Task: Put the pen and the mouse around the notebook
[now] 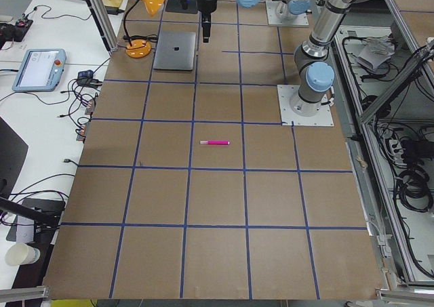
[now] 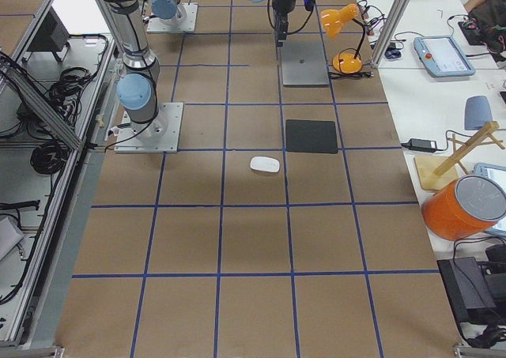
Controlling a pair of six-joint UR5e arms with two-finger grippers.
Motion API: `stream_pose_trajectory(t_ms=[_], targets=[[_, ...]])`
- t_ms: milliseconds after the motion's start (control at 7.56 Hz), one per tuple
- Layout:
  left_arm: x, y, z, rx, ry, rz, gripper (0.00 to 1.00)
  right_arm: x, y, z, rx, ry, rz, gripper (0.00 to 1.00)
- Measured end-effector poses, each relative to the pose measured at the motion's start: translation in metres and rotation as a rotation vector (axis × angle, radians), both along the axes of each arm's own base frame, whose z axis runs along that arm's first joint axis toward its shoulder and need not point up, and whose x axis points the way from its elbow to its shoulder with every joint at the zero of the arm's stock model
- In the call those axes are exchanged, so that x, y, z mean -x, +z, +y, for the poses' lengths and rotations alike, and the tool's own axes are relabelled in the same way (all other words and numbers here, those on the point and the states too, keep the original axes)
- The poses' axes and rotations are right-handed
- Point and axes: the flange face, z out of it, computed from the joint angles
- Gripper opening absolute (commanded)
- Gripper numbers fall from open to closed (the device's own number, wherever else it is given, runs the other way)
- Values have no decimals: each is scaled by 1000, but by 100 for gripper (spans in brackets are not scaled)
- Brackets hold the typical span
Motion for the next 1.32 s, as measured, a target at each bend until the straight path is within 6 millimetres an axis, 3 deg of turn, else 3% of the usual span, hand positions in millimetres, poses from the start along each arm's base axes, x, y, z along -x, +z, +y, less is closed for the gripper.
stream_pose_trajectory(t_ms=[265,397,529,794,926,1059,1324], targets=[[-70,-10,-4,-27,-66,-4,100,11,-8,-3,-13,-13,6,100],[-119,-24,-3,-49,-114,5,100,33,-17,-8,-33,-26,7,97],[-172,-45,4,-68,-132,18,100,72,-34,-14,-48,-22,0,98],[-258,-124,24,-49,-135,16,100,161,-92,-14,-10,19,-9,100],[-284,-176,36,-23,-147,-5,100,202,-126,-4,13,7,-3,100],[-294,-222,48,-21,-155,-8,100,241,-156,9,36,-33,2,100],[-292,-281,62,-65,-151,38,97,290,-209,15,44,-95,3,100]])
